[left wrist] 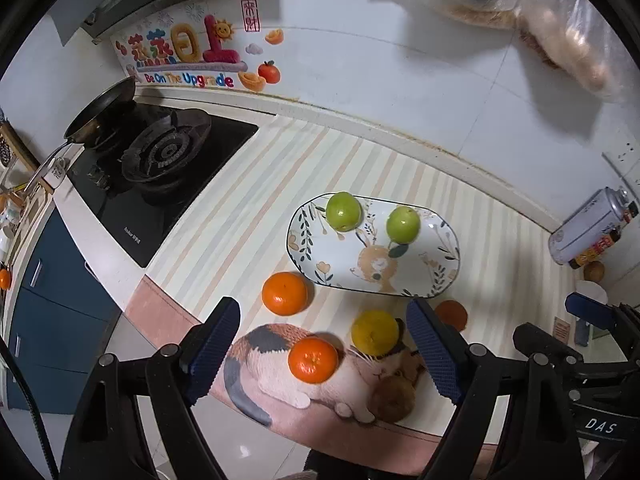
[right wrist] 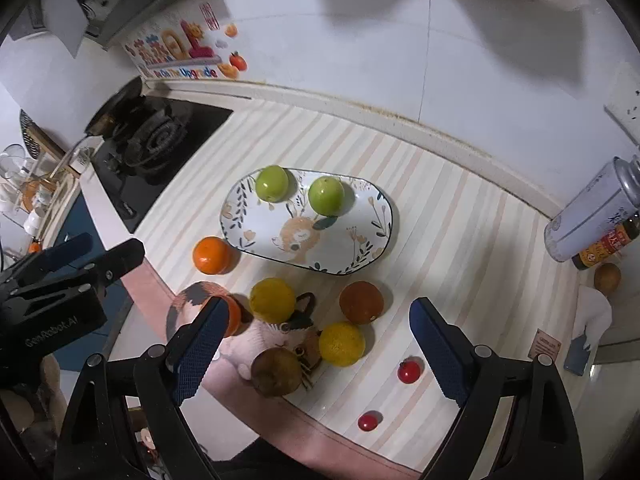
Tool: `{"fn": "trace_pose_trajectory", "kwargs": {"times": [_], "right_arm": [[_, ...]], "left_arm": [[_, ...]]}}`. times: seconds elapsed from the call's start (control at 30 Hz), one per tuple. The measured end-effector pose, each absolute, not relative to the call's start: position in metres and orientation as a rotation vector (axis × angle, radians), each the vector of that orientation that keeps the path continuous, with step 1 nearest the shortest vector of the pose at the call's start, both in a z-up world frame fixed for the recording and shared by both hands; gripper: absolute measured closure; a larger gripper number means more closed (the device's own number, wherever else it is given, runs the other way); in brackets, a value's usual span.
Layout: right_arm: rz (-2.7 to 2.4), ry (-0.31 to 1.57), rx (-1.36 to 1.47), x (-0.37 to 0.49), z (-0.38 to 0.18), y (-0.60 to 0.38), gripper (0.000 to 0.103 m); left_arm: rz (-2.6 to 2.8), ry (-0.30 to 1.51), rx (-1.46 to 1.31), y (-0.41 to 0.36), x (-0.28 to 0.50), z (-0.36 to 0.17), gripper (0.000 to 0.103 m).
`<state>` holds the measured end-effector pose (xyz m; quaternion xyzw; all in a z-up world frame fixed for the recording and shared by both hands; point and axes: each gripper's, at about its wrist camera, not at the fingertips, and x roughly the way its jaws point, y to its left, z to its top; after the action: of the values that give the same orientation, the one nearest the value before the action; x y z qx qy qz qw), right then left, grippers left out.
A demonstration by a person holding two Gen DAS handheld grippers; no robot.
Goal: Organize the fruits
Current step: 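Lift both tools away from the plate back toward the fruit cluster, then grasp the yellow citrus with the right tool while the left tool grasps a tangerine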
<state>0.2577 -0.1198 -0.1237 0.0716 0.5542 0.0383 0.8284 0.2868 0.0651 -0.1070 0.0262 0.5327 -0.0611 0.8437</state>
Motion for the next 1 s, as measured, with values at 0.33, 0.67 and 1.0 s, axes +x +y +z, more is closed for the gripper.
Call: {"fn": "trace_pose_trajectory", "kwargs": {"times": [0.33, 0.67, 1.0], "right_arm": [[0.111, 1.165, 0.205, 0.232, -0.112, -0.131, 0.009], [0.078, 1.365, 0.345, 0.251, -0.214, -0.152, 0.009], [0.021, 1.527, 0.437, 0.265, -0.311, -0.149, 0.012]], "left_arm": [[-0.129, 1.115, 0.028, 0.067, 0.26, -0.098, 0.018], [-0.056, 1.245, 0.033, 0.083, 0.274, -0.171, 0.001], [-0.034, 1.457, 0.061, 0.093, 0.3, -0.272, 0.003]]}}
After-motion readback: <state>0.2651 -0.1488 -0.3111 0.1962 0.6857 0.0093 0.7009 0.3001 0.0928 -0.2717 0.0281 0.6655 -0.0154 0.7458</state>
